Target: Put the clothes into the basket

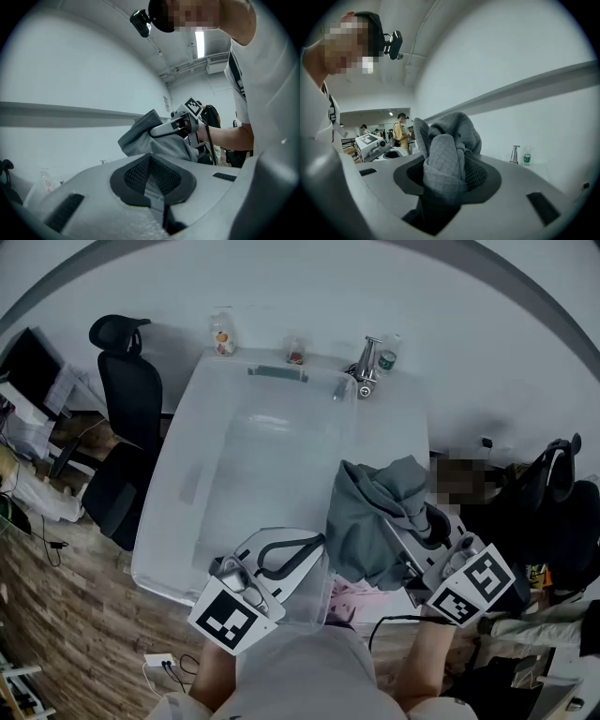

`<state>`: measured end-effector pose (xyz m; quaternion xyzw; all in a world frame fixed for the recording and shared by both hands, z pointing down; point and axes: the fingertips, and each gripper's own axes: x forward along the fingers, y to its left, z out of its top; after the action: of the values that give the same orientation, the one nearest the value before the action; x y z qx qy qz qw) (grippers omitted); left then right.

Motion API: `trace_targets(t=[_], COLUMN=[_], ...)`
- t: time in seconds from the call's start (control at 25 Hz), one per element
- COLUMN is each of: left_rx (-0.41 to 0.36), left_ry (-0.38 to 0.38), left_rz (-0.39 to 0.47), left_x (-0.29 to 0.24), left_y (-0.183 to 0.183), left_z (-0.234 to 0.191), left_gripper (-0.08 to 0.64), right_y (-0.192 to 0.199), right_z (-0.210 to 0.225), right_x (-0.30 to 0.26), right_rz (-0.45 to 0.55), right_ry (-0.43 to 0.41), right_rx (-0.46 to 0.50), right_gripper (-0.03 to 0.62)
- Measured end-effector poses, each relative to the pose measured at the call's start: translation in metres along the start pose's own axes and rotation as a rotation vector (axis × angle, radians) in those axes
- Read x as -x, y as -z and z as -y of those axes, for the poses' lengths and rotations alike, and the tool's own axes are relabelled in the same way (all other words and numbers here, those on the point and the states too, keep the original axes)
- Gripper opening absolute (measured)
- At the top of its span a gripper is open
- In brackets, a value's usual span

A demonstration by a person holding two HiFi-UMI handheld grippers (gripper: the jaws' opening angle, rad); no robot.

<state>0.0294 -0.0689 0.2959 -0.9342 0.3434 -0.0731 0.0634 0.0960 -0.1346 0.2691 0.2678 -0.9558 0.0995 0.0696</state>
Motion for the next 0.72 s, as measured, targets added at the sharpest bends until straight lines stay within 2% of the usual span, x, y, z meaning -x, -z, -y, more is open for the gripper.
trace_targets(t=[0.44, 0.72], left_rx=[-0.033, -0.062], left_ry=[-0.115, -0.169], left_rz=[0.027, 0.051], left_x=[0.051, 0.078], left_y=[-0.02, -0.031], left_z=[-0.035, -0.049], left_gripper=[0.005, 0.005], right_y=[-0.062, -0.079], right_z=[-0.043, -0.073], right_x=[-0.037, -0.058], right_rz=[0.037, 0.039], right_ry=[-0.06, -0.099], right_rx=[0.09, 0.143], right_gripper=[0.163, 0.163])
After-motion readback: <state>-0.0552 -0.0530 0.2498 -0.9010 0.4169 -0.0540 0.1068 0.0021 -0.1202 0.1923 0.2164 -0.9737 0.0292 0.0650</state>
